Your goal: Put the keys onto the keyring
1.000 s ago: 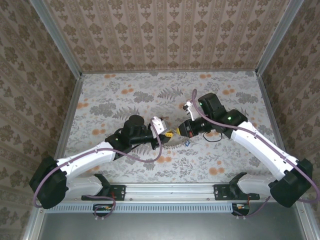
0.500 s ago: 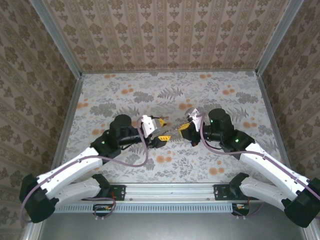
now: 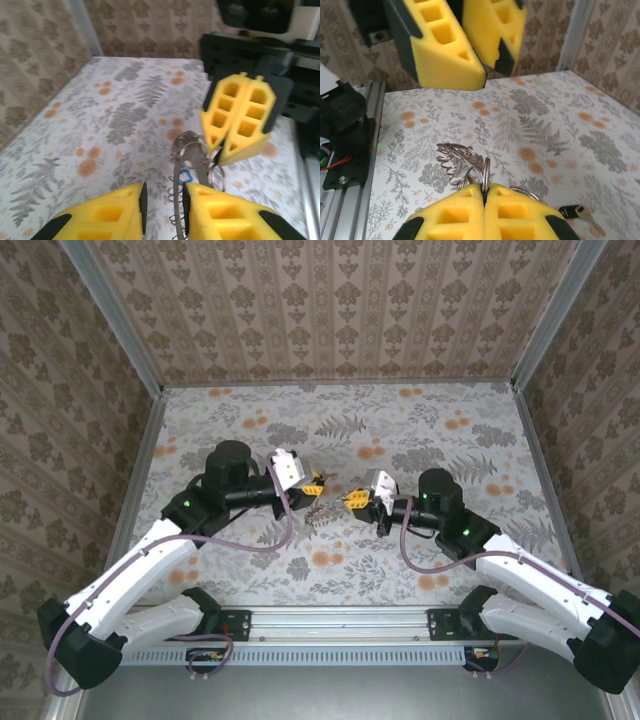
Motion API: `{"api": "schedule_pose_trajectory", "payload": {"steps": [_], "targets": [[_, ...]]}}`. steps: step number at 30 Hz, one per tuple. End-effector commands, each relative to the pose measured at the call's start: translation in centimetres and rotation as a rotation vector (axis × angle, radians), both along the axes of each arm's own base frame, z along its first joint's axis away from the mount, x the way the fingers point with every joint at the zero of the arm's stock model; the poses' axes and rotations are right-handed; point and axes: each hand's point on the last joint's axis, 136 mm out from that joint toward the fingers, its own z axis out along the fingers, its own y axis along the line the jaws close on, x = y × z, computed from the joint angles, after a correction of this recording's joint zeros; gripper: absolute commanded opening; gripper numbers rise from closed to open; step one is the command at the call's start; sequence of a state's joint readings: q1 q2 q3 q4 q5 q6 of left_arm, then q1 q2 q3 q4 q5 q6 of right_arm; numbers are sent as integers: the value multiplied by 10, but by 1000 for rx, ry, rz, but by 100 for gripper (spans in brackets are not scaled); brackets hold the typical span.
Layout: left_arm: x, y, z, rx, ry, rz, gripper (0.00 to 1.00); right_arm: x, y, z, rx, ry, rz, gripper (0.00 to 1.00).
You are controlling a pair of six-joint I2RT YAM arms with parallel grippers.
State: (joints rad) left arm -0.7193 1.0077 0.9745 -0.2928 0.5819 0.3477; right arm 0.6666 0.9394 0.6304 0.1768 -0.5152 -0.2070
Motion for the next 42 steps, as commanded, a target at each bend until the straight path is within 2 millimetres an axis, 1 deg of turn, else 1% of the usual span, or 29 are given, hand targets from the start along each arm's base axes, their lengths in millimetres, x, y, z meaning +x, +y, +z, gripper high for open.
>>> {"api": "schedule_pose_trajectory", "payload": {"steps": [1, 3, 7, 10, 16, 19, 21, 25, 29, 32, 34, 38, 42], "targets": [[-39, 0, -11, 89, 63, -223, 28, -19, 9, 24, 55, -174, 122, 0], [-44, -2, -15, 105, 76, -256, 28, -26, 10, 25, 65, -209, 157, 0], [-56, -7, -18, 93, 42, -326, 28, -25, 11, 23, 61, -214, 159, 0], [-56, -10, -21, 94, 2, -327, 28, -26, 11, 24, 64, -215, 162, 0], [-55, -17, -26, 115, -13, -333, 28, -29, 12, 26, 73, -204, 178, 0], [-53, -20, -29, 129, -15, -330, 23, -31, 12, 28, 76, -210, 185, 0], [-51, -21, -29, 135, -16, -326, 21, -33, 12, 27, 71, -206, 195, 0], [-48, -19, -27, 140, -36, -307, 20, -37, 12, 25, 60, -206, 217, 0], [-47, -9, -16, 155, -94, -272, 27, -38, 11, 19, 32, -203, 219, 0], [-44, -1, -13, 192, -130, -243, 29, -40, 12, 20, 31, -201, 228, 0], [-43, 0, -17, 218, -122, -240, 29, -43, 14, 21, 21, -206, 239, 0], [-46, -6, -28, 231, -50, -277, 29, -43, 18, 26, 25, -219, 238, 0], [-54, -14, -28, 201, 0, -327, 28, -41, 20, 30, 32, -230, 227, 0]]}}
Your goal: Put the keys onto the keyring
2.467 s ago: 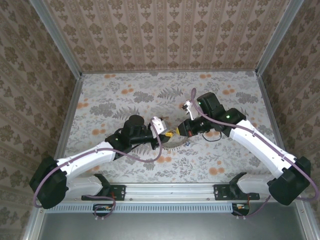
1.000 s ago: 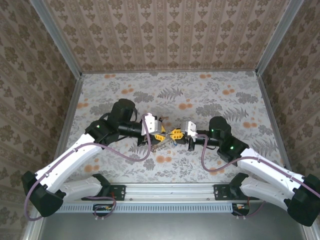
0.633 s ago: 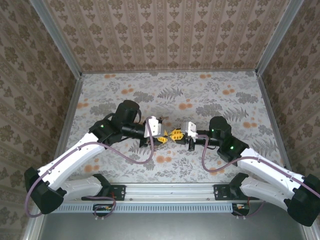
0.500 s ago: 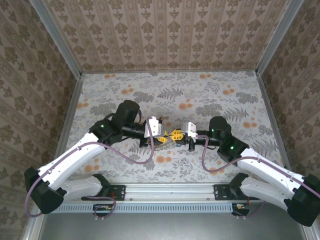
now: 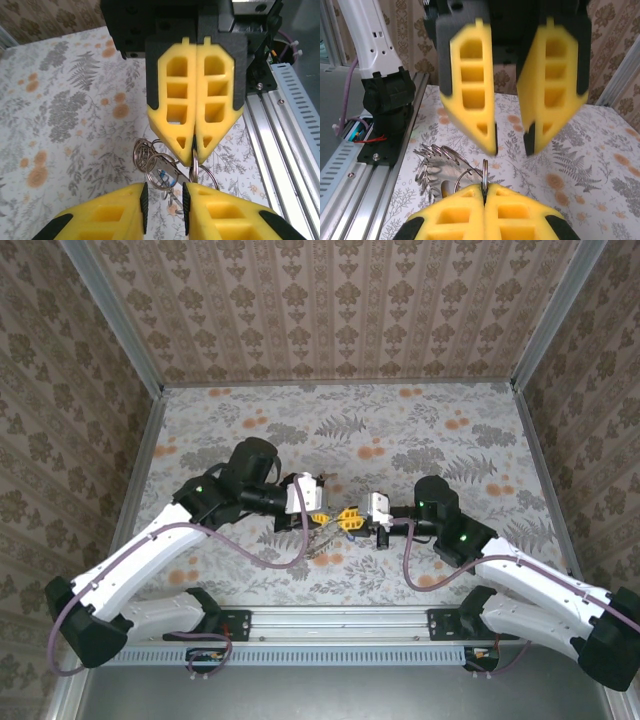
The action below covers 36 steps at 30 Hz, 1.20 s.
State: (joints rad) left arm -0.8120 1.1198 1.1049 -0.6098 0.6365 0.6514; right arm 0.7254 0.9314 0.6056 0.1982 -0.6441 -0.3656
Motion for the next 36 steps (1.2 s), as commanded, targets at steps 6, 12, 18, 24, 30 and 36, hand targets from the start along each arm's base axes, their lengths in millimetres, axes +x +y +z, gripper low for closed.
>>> {"api": "schedule_pose_trajectory", "payload": {"steps": [6, 12, 18, 24, 30, 36], "targets": [[-14, -2, 4, -17, 52, -54, 27, -2, 3, 34, 66, -88, 16, 0], [-18, -1, 9, -37, 61, -61, 30, 1, 3, 29, 52, -95, -2, 0], [-21, 8, 12, -53, 43, -33, 32, 4, 2, 21, 31, -93, -12, 0], [-23, 7, 18, -94, 75, -23, 33, 4, 2, 27, 56, -92, -16, 0], [-18, -1, 9, -73, 138, -6, 33, 1, 4, 37, 81, -87, -1, 0], [-13, -9, 11, -94, 189, 8, 28, 1, 6, 42, 108, -76, 2, 0]]}}
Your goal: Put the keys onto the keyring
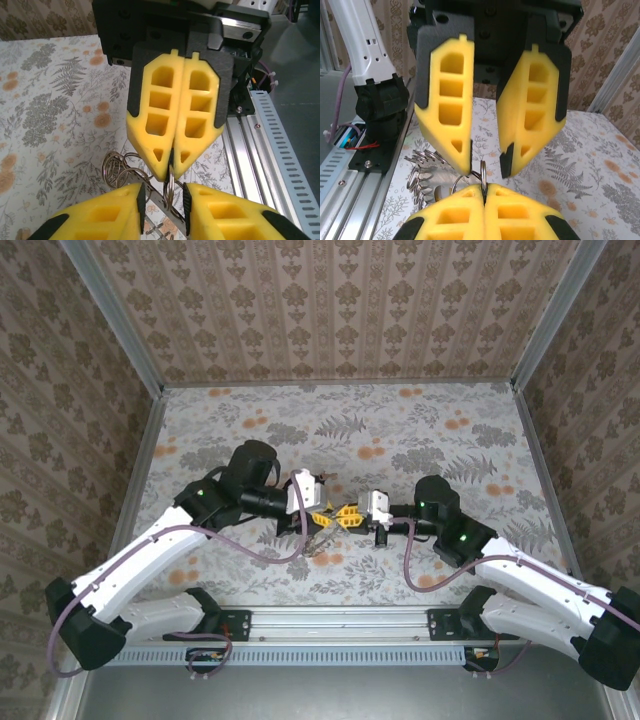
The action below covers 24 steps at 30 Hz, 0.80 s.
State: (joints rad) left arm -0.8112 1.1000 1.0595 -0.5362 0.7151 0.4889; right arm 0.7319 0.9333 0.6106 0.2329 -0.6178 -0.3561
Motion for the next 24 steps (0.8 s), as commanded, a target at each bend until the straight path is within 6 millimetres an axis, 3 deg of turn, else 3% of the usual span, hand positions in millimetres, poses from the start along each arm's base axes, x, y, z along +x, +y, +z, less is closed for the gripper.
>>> {"api": "schedule_pose_trajectory", "payload": {"steps": [1, 4, 8, 15, 24], "targets": [[-4, -4, 5, -27, 45, -14, 27, -3, 4, 34, 85, -56, 25, 0], [-4, -3, 3, -19, 45, -14, 22, -3, 3, 33, 84, -53, 19, 0], [-6, -1, 2, -10, 39, -26, 0, -4, 3, 28, 64, -48, 19, 0], [-5, 8, -6, 67, -2, -4, 0, -6, -4, -4, -106, -18, 15, 0], [1, 21, -17, 261, -90, 46, 0, -11, -21, -45, -347, 15, 8, 21]]}}
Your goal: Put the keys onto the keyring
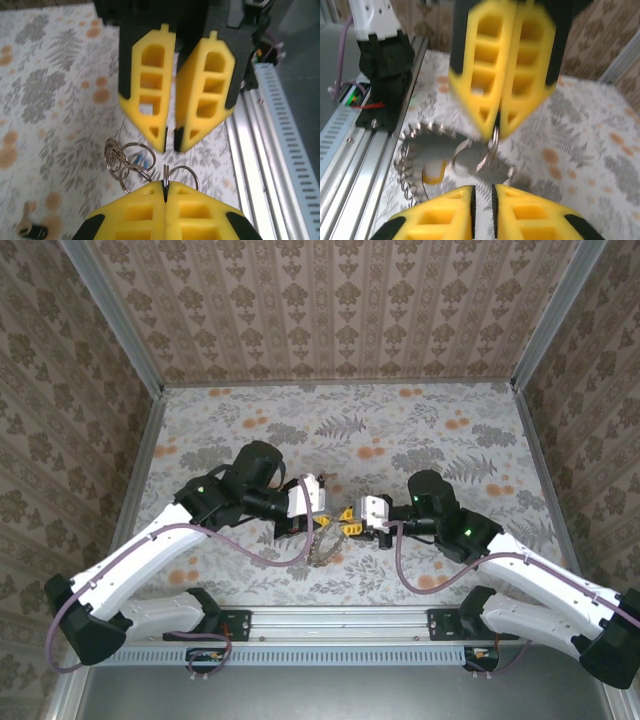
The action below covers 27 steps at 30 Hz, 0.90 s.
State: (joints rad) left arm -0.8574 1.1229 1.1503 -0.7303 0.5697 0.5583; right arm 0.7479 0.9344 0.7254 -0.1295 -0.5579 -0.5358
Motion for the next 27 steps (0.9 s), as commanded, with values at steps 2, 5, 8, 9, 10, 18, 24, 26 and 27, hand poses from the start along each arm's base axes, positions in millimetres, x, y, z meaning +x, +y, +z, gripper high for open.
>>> {"api": "schedule_pose_trajectory", "payload": {"steps": [2, 5, 8, 9, 10, 18, 24, 26, 27], "targets": [[5, 11, -11, 158, -30, 34, 0, -6, -13, -23, -146, 10, 6, 24], [14, 6, -12, 177, 19, 110, 0, -10, -8, -21, -112, 44, 28, 32], [24, 1, -11, 167, 80, 213, 0, -14, 0, -16, -27, 108, 41, 37], [26, 0, -10, 163, 98, 236, 0, -15, 2, -15, -7, 120, 43, 42], [26, -1, -10, 163, 113, 243, 0, -16, 3, -16, 4, 127, 51, 45], [20, -6, -4, 119, 141, 219, 0, -4, 8, -18, -9, 112, 28, 52], [19, -7, -7, 119, 155, 218, 0, 8, 7, -11, -12, 69, -1, 58], [18, -7, -7, 114, 161, 214, 0, 10, 6, -10, -17, 59, -4, 59], [17, -8, -6, 110, 165, 209, 0, 11, 5, -10, -25, 54, 2, 61]]}}
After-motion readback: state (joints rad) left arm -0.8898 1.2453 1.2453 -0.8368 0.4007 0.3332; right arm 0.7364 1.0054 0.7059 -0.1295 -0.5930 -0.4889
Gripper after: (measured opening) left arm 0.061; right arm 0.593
